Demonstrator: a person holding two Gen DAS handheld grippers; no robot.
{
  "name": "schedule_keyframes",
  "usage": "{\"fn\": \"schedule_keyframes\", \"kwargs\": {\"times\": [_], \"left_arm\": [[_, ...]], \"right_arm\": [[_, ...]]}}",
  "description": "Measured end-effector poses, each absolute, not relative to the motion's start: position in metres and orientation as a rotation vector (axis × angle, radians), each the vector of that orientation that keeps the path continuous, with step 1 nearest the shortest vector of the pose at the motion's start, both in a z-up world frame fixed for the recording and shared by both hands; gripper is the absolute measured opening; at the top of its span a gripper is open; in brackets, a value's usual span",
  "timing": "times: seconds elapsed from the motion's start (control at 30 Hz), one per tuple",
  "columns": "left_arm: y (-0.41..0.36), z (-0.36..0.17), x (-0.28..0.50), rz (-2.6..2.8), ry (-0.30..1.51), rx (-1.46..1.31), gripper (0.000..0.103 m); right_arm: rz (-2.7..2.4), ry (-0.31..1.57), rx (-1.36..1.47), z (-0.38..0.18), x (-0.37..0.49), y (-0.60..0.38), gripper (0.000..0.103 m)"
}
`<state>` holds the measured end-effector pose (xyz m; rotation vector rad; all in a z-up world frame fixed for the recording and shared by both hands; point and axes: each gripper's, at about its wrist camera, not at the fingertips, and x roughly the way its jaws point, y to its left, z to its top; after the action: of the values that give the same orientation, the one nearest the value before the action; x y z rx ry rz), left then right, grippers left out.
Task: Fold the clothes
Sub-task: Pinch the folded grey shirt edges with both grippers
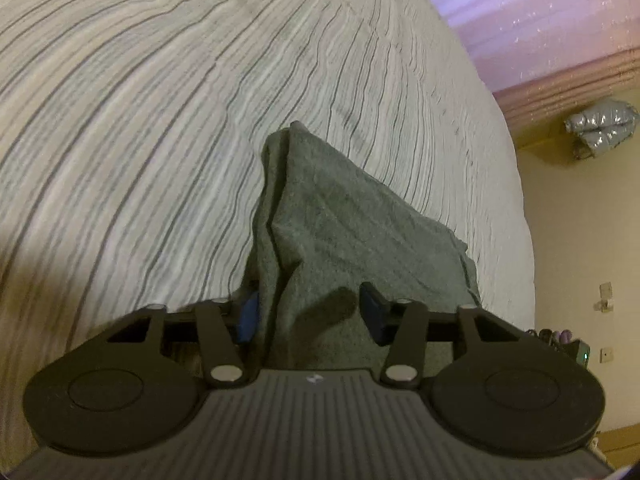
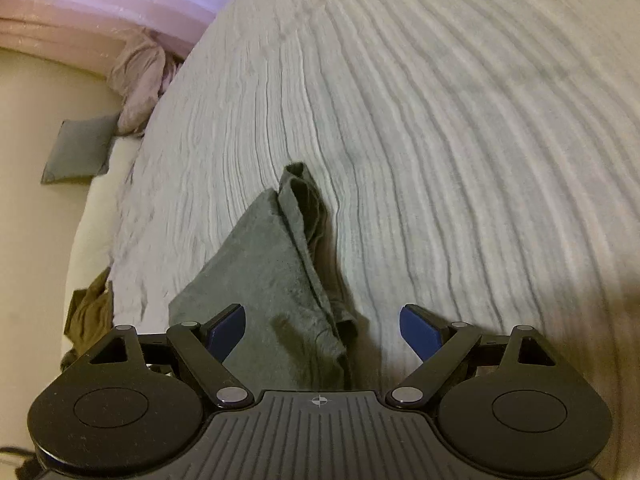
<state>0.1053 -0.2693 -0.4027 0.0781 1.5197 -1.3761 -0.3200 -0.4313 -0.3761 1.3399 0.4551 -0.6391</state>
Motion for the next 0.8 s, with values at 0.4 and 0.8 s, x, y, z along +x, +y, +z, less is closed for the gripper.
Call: {"fn": "schedule_keyframes", "kwargs": {"times": [0.4,0.8], "left_arm": [[-0.285,-0.411,0.105,-1.405,1.589,0.05,0.025],[-0.301,-0.345,0.091,-1.51,1.505,0.106,0.004]], "right_arm": [[-0.431,0.484,1.394,-0.404,-0.29,-0.458,0.034],[-0.574,0.406,1.305,-0.349,-0.296,-0.415,0.012]]}}
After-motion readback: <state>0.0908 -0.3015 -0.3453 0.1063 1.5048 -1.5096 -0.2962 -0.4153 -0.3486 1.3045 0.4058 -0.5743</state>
